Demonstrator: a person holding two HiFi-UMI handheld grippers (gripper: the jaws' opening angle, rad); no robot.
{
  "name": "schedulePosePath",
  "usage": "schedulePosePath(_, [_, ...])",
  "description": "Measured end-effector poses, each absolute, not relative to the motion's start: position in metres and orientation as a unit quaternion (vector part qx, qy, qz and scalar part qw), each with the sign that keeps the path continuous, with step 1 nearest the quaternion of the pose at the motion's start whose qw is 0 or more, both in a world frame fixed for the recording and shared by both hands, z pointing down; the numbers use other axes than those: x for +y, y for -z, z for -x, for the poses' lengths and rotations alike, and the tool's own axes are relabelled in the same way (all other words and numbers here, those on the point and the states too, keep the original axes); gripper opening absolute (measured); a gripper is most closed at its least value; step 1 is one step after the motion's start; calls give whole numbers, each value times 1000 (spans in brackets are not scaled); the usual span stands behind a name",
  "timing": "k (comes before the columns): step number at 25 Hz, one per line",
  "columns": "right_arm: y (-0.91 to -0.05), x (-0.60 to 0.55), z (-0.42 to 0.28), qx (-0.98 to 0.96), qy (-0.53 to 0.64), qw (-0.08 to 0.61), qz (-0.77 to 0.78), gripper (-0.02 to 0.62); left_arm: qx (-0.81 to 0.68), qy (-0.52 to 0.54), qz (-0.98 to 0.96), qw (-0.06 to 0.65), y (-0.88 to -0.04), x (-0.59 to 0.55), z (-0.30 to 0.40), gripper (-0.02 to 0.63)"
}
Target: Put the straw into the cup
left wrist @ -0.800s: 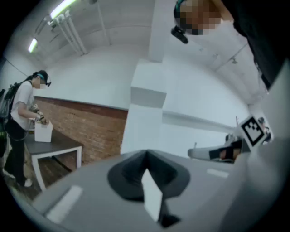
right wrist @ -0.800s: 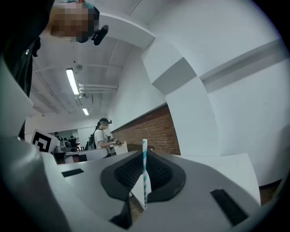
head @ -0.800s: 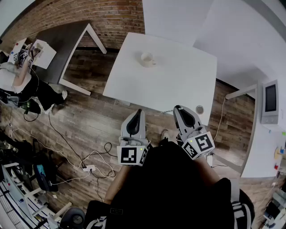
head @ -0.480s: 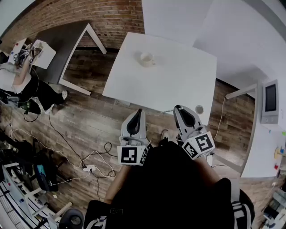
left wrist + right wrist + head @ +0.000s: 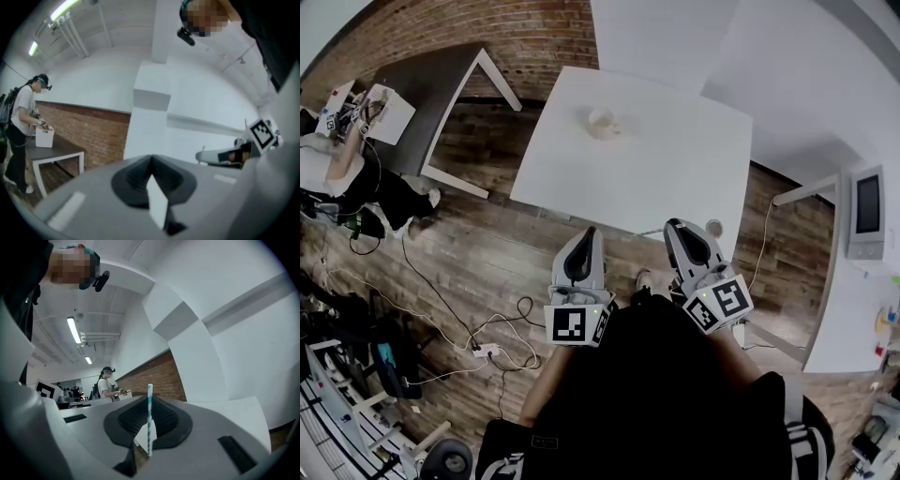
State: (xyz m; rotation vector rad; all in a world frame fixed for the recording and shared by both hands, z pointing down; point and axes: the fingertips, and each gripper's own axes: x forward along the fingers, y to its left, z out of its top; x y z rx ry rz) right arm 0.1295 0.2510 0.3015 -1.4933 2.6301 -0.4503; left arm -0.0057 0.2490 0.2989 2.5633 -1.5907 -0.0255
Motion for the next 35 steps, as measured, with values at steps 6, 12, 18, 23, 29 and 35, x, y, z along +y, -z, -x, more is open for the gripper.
schedulePosePath(6, [-305, 254, -154, 863, 148, 40, 482, 21, -528, 4, -847, 64, -302, 252, -23, 5])
schedulePosePath(12, [-309, 254, -181, 869, 155, 43, 468, 22, -534, 1, -843, 65, -301, 260, -52, 5])
schedulePosePath(18, [-307, 242, -185, 875, 155, 49, 455, 21, -553, -14, -831, 67, -305, 263, -49, 5])
schedulePosePath(23, [-310, 224, -180, 872, 155, 45, 461, 21, -553, -8, -830, 73, -312, 242, -42, 5])
schedulePosePath(29, [-315, 185, -173, 861, 153, 38, 483, 21, -531, -6, -843, 81, -321, 199, -35, 5])
schedulePosePath(35, [-311, 130, -153, 852, 144, 29, 502, 21, -516, 1, -853, 79, -315, 143, -10, 5])
